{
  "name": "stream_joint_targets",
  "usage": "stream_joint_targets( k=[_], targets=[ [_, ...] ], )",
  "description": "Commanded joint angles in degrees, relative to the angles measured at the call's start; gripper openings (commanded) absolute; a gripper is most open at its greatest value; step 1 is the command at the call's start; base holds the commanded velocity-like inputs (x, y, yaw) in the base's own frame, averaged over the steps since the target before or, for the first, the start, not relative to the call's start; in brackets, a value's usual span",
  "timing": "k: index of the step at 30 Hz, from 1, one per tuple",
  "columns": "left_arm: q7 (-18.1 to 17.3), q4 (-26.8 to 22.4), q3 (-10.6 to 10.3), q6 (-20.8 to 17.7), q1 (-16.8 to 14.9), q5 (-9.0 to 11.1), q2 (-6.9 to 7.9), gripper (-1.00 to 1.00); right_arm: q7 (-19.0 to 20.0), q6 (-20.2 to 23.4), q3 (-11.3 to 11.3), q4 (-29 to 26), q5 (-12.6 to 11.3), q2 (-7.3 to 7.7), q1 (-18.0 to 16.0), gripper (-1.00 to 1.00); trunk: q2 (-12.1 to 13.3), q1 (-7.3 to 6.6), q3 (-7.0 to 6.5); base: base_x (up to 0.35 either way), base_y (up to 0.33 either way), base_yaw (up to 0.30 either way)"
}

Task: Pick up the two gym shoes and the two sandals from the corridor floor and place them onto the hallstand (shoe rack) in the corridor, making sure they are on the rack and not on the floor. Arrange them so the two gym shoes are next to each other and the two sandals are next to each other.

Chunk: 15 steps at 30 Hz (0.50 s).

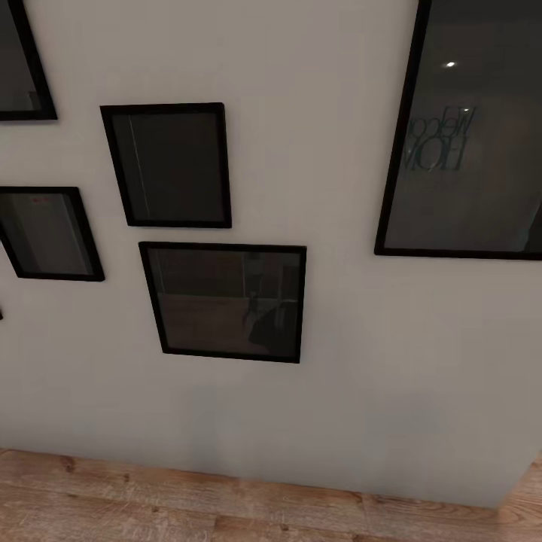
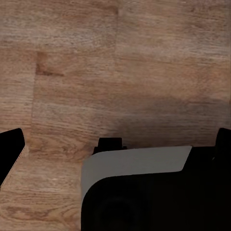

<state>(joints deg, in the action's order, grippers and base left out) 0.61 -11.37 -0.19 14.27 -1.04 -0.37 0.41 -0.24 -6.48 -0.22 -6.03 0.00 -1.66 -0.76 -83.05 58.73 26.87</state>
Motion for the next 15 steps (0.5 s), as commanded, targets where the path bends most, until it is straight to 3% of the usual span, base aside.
stream_joint_targets(
  k=[1, 15],
  targets=[
    [0.07, -0.14, -0.03, 0.2, -0.22, -0.08, -0.03, 1.0, -0.02, -0.2, -0.03, 0.05, 0.0, -0.01, -0.03, 1.0, -0.03, 0.0, 0.06, 0.0, 0.0, 0.0],
    [0.11, -1.56, 0.02, 0.23, -3.88, 0.34, -1.05, 1.0, -0.02, -0.2, -0.04, 0.05, 0.0, -0.01, -0.04, 1.0, -0.03, 0.0, 0.06, 0.0, 0.0, 0.0]
  ],
)
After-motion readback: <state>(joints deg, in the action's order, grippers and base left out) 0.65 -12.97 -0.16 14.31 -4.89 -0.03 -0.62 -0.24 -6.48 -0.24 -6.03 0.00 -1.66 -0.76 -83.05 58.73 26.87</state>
